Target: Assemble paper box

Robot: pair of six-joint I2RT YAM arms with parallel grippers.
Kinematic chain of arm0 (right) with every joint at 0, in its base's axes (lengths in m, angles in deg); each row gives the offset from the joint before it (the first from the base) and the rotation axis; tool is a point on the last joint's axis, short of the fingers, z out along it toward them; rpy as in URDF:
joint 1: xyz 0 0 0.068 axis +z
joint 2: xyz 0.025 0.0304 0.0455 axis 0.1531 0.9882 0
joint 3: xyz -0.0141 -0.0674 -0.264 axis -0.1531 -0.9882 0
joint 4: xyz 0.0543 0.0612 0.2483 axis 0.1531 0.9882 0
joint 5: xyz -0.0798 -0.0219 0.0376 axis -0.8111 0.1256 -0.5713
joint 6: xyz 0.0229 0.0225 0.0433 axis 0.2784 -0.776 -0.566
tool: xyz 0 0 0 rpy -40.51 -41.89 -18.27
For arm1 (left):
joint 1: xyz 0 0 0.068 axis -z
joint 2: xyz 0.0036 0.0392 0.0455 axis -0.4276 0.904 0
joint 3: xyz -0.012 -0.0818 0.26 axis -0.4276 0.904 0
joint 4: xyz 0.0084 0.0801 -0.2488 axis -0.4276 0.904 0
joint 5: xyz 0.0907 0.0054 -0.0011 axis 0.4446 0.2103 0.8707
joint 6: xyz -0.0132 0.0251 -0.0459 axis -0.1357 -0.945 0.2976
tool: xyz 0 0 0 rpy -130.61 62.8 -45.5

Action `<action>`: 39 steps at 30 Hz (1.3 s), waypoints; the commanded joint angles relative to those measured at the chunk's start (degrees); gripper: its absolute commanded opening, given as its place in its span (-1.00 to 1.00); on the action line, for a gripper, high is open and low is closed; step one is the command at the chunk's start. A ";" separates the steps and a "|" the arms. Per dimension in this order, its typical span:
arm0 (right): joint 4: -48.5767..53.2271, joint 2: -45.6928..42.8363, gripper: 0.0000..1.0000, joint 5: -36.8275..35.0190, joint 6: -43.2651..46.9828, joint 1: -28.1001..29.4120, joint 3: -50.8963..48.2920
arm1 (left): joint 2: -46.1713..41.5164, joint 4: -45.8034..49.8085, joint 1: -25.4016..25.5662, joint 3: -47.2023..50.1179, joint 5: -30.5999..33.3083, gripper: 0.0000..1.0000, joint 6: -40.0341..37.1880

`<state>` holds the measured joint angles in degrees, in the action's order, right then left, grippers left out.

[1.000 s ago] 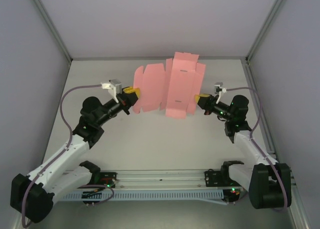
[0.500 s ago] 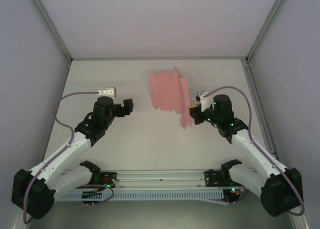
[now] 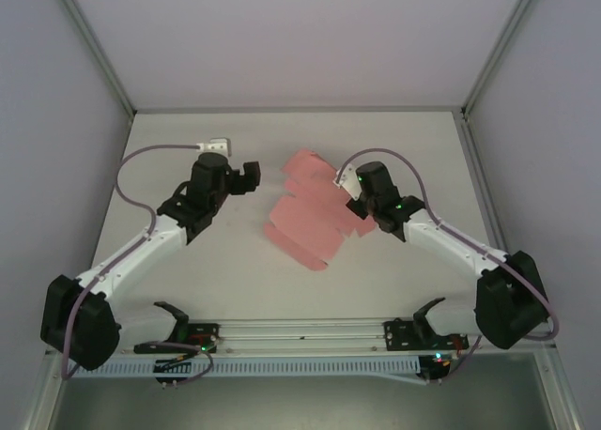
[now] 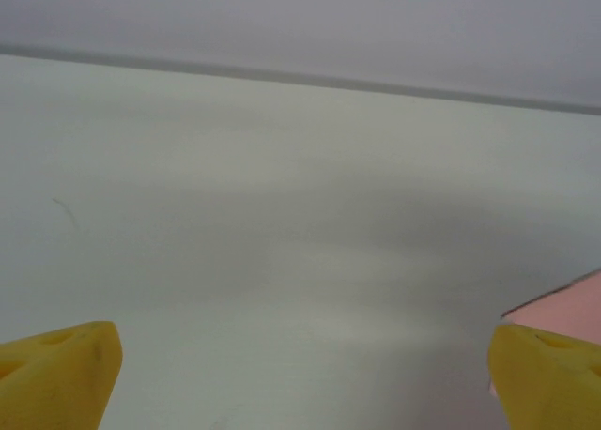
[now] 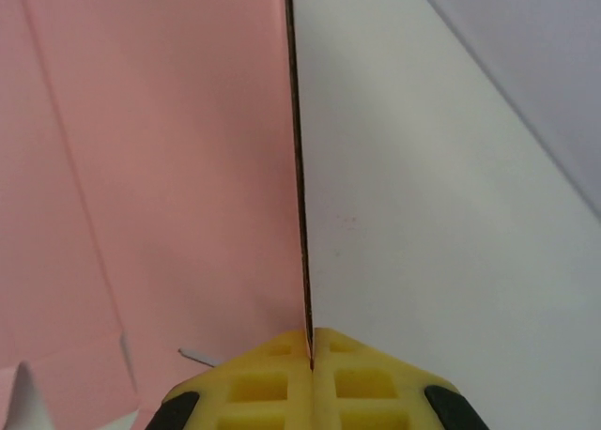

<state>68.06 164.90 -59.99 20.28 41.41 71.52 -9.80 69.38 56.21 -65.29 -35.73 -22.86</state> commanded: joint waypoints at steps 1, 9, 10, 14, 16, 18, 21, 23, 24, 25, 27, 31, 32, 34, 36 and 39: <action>-11.21 1.82 -1.00 -2.98 11.07 0.53 0.18 | 1.70 0.19 -0.48 -2.06 -3.31 1.00 -0.71; -22.99 8.89 -1.00 -9.52 24.00 4.60 -1.73 | 5.74 -2.72 -4.20 -1.77 -10.91 0.99 1.85; -23.97 9.35 -1.00 -9.73 23.84 4.79 -1.99 | 6.18 -3.91 -4.70 -1.73 -12.99 0.99 1.54; -24.07 9.11 -1.00 -6.54 21.71 5.21 -2.37 | 9.35 -8.38 -5.49 -3.17 -19.19 0.99 -0.26; -23.59 9.09 -1.00 -6.01 21.38 5.23 -2.34 | 12.07 -9.79 -5.49 -4.87 -22.01 0.99 -2.17; -22.63 9.36 -1.00 -5.72 21.27 5.30 -1.98 | 14.89 -10.87 -5.45 -6.80 -25.31 0.99 -3.75; -21.39 9.91 -1.00 -5.44 20.92 5.37 -1.64 | 18.53 -11.98 -5.45 -9.20 -27.00 0.99 -4.76; -21.44 10.01 -1.00 -5.30 20.57 5.32 -1.67 | 20.23 -12.62 -5.51 -9.89 -27.23 1.00 -5.71; -21.34 9.94 -1.00 -4.99 20.32 5.32 -1.62 | 20.99 -12.63 -5.43 -10.37 -27.26 0.99 -6.39; -21.30 9.88 -1.00 -4.78 20.06 5.37 -1.56 | 21.67 -12.39 -5.50 -10.89 -27.57 0.99 -6.78; -21.51 9.67 -1.00 -4.78 19.31 5.32 -1.40 | 22.88 -11.75 -5.23 -11.68 -28.86 1.00 -8.48; -20.16 9.40 -1.00 -2.70 18.38 5.35 -0.63 | 24.32 -12.03 -3.68 -11.77 -30.64 0.99 -12.06; -19.99 9.51 -1.00 -2.54 18.08 5.36 -0.44 | 24.64 -11.97 -3.23 -11.84 -30.49 0.99 -13.05; -19.51 9.68 -1.00 -2.15 17.74 5.29 -0.09 | 25.30 -12.09 -2.40 -11.86 -29.53 0.99 -13.97; -18.90 9.78 -1.00 -1.95 17.47 5.43 0.22 | 26.05 -12.10 -1.76 -12.08 -28.38 0.99 -13.80; -18.42 9.54 -1.00 -1.56 16.44 5.51 0.36 | 26.85 -12.19 -1.06 -12.33 -27.15 0.99 -13.66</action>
<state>48.24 174.14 -63.09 39.21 46.48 69.94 15.86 58.74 54.55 -75.68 -63.88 -34.40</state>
